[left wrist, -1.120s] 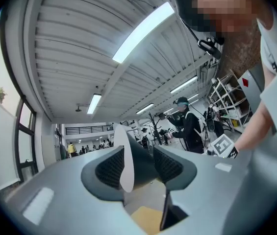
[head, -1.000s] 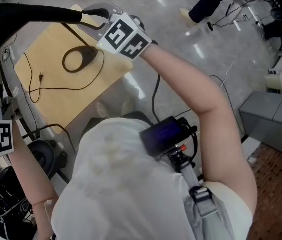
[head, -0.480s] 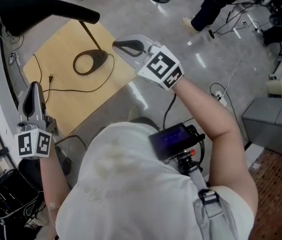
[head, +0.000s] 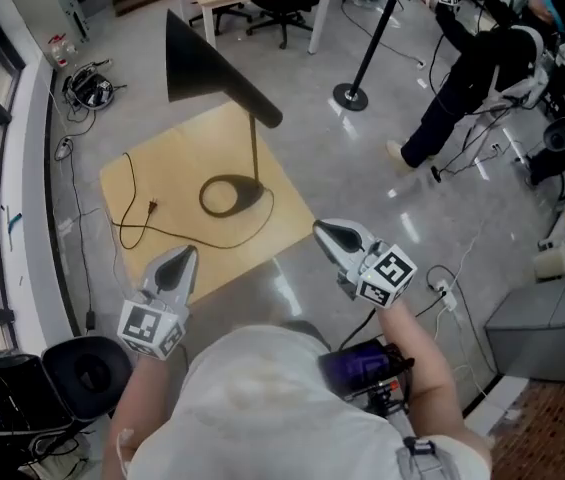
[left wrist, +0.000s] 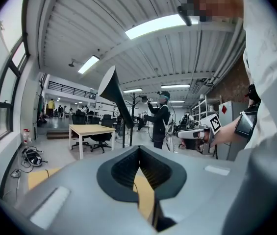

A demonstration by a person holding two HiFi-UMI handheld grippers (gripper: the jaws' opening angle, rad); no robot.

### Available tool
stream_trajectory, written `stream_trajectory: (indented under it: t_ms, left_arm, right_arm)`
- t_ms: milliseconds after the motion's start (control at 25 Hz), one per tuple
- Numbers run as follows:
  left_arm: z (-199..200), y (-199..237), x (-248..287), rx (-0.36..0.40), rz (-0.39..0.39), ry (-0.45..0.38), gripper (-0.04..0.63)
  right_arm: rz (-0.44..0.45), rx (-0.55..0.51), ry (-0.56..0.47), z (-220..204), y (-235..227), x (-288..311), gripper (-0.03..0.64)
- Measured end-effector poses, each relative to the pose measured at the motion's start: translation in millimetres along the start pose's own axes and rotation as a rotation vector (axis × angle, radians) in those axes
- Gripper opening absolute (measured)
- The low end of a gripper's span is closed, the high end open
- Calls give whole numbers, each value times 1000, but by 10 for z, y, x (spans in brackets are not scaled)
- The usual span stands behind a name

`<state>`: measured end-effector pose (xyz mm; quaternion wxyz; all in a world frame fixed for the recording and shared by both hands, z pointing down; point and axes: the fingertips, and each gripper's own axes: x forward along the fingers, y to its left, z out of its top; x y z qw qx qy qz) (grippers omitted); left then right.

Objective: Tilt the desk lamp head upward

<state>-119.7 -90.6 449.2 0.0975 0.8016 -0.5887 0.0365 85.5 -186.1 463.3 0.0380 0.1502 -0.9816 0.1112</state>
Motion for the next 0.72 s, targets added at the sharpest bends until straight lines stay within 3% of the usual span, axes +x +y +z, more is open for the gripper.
stream_trajectory:
  t_ms: [200,440,720]
  left_arm:
    - [-27,-163,-64,25,-83,18,2]
    - [-131,-508,-252,47,-112,0,2]
    - [-137,-181,-457,39,-122,3,2]
  right_arm:
    - [-55,73,-37,-76,201,-98,11]
    - [-76,75,-53,-284,529,-408,11]
    - [-83,99,-45,-298,835,-79,11]
